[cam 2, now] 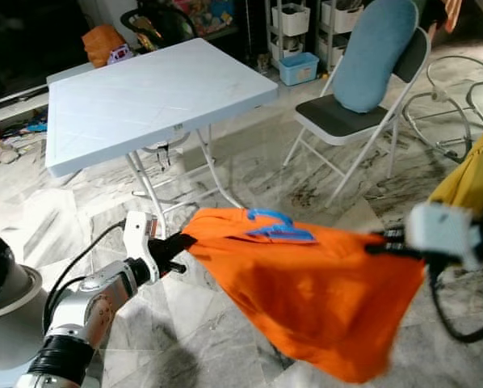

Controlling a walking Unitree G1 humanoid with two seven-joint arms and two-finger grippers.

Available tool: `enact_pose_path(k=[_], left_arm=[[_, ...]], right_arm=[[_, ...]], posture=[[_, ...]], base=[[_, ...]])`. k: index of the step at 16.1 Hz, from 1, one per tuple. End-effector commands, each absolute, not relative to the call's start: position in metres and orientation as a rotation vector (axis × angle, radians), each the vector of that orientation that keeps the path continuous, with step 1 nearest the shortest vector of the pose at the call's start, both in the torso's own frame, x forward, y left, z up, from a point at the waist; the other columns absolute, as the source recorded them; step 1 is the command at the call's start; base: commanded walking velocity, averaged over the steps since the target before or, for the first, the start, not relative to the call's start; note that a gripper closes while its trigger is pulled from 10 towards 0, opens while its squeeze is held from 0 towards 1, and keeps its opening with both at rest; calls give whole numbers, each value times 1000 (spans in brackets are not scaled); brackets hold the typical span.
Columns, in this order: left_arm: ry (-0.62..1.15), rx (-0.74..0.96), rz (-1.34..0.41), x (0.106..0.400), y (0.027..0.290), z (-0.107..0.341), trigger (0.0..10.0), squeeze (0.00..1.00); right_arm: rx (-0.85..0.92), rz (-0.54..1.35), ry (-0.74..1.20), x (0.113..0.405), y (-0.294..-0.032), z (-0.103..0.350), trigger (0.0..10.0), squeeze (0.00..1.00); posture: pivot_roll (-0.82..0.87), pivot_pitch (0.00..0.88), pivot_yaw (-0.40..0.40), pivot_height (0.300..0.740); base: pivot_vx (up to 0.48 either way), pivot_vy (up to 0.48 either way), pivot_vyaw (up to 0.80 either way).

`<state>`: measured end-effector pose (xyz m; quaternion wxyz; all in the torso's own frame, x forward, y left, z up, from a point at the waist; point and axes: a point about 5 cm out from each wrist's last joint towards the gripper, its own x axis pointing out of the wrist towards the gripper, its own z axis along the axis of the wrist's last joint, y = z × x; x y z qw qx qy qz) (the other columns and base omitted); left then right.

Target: Hang hanger

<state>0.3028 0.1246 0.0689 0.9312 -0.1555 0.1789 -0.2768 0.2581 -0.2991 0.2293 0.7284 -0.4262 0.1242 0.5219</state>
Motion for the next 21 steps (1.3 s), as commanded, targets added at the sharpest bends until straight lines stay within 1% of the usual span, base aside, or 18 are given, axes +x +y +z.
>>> enact_pose_path(k=[1, 2, 3, 4, 5, 6, 9, 10, 11, 12, 13, 15, 17, 19, 20, 21], left_arm=[[428, -330, -509, 300, 143, 59, 0, 0], [432, -335, -513, 300, 143, 58, 0, 0], [453, -354, -520, 298, 144, 55, 0, 0], [467, -370, -530, 297, 143, 53, 0, 0], [482, -420, -548, 294, 140, 52, 0, 0], [485, -421, -562, 293, 139, 52, 0, 0], [487, -471, -650, 286, 129, 54, 0, 0], [471, -497, -680, 285, 126, 59, 0, 0], [412, -615, -740, 284, 123, 75, 0, 0], [358, -672, -774, 286, 125, 88, 0, 0], [328, -695, -807, 286, 127, 99, 0, 0], [270, -663, -847, 290, 133, 121, 0, 0], [232, -681, -806, 297, 141, 131, 0, 0], [261, -658, -749, 299, 157, 124, 0, 0], [301, -653, -722, 296, 165, 114, 0, 0], [324, -655, -705, 295, 169, 109, 0, 0]], right_arm=[[-909, 1200, 183, 252, -291, 255, 10000, 0], [-894, 1211, 174, 251, -289, 257, 10000, 0], [-843, 1249, 115, 249, -279, 267, 10000, 0], [-803, 1275, 82, 248, -274, 272, 10000, 0], [-772, 1298, 40, 247, -268, 279, 10000, 0], [-757, 1303, 27, 246, -266, 282, 10000, 0], [-740, 1304, 50, 249, -264, 281, 10000, 0], [-749, 1298, 82, 250, -266, 272, 10000, 0], [-751, 1292, 130, 249, -270, 260, 10000, 0], [-756, 1283, 173, 248, -273, 253, 10000, 0], [-802, 1277, 232, 247, -278, 244, 10000, 0], [-947, 1244, 345, 247, -289, 231, 10000, 0], [-945, 1246, 361, 245, -293, 230, 10000, 0], [-931, 1263, 362, 240, -297, 238, 10000, 0], [-863, 1257, 278, 241, -295, 255, 10000, 0], [-840, 1252, 241, 241, -295, 264, 10000, 0]], posture=[[-165, 5, 161, 740], [-165, 5, 161, 740], [-165, 5, 161, 740], [-163, 0, 158, 740], [-163, 0, 158, 740], [-163, 0, 158, 740], [-160, 0, 152, 740], [-156, 0, 150, 740], [-152, 0, 149, 740], [-150, 0, 149, 740], [-148, 0, 150, 740], [-151, 1, 152, 740], [-153, 1, 150, 740], [-153, 1, 150, 740], [-159, 5, 151, 740], [-159, 5, 151, 740]], base=[[0, 0, 0], [0, 0, 0], [0, 0, 0], [0, 0, 0], [0, 0, 0], [0, 0, 0], [0, 0, 0], [0, 0, 0], [0, 0, 0], [0, 0, 0], [0, 0, 0], [0, 0, 0], [0, 0, 0], [0, 0, 0], [0, 0, 0], [0, 0, 0]])
